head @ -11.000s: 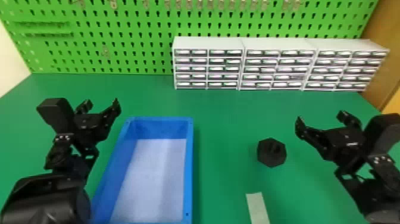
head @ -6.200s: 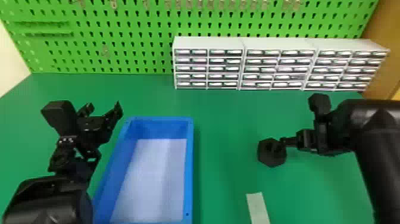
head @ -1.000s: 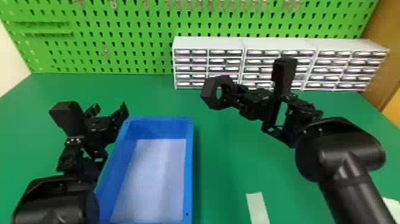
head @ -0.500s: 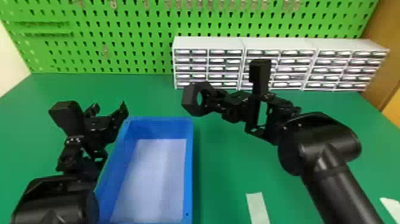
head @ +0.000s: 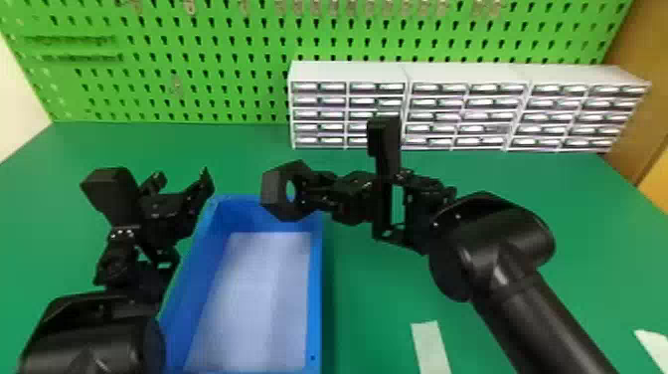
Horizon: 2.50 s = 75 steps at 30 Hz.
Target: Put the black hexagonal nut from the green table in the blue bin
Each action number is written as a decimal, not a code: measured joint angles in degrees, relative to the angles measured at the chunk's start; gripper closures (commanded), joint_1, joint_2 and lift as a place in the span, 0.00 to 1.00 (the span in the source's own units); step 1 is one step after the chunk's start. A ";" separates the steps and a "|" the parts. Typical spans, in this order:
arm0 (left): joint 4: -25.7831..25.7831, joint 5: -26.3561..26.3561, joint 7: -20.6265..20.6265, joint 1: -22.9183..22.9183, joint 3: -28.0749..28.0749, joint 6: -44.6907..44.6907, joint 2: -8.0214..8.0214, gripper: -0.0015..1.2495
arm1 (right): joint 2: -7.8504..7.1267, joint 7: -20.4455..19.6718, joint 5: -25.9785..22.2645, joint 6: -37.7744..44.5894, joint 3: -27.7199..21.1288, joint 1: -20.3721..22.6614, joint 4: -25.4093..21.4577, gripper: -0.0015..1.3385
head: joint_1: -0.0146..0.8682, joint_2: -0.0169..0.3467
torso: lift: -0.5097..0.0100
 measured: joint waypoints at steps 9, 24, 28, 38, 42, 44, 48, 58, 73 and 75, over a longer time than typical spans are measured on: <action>0.01 0.00 0.06 -0.01 -0.14 0.00 0.00 0.35 | -0.26 0.00 -1.80 -0.13 4.30 -0.80 1.32 0.65 | 0.79 0.19 | 0.79; 0.10 0.01 0.09 -0.10 -0.04 0.00 0.00 0.35 | -0.91 0.00 -4.76 -0.51 10.42 -1.34 3.95 0.65 | 0.79 0.19 | 0.79; 0.10 0.01 0.09 -0.12 0.04 0.00 0.00 0.35 | -0.94 0.00 -5.58 -0.63 11.88 -1.35 5.13 0.65 | 0.79 0.19 | 0.79; 0.10 0.01 0.10 -0.19 0.07 0.00 0.00 0.35 | -0.97 0.00 -6.30 -0.78 13.32 -1.33 6.27 0.56 | 0.79 0.19 | 0.79; 0.10 0.01 0.13 -0.19 0.05 0.00 0.00 0.35 | -0.97 0.00 -6.07 -0.80 13.25 -1.33 6.32 0.39 | 0.79 0.19 | 0.79; 0.10 0.01 0.14 -0.19 0.07 0.00 0.00 0.35 | -0.98 0.00 -6.00 -0.80 13.20 -1.27 6.34 0.35 | 0.79 0.19 | 0.79; 0.10 0.01 0.13 -0.19 0.11 0.00 0.00 0.35 | -0.93 0.00 -5.95 -0.79 12.89 -1.05 6.34 0.30 | 0.79 0.19 | 0.79; 0.10 0.09 0.14 -0.03 0.10 0.00 0.00 0.35 | -0.66 0.04 -3.66 -1.11 8.47 -0.53 5.59 0.26 | 0.79 0.19 | 0.79; 0.10 0.23 0.12 0.15 -0.06 0.00 0.00 0.35 | -0.07 0.09 3.80 -2.27 -4.23 1.52 0.94 0.26 | 0.79 0.19 | 0.79; 0.10 0.25 0.12 0.16 -0.06 0.00 0.00 0.35 | 0.01 0.09 4.26 -2.34 -5.54 1.81 0.39 0.26 | 0.79 0.19 | 0.79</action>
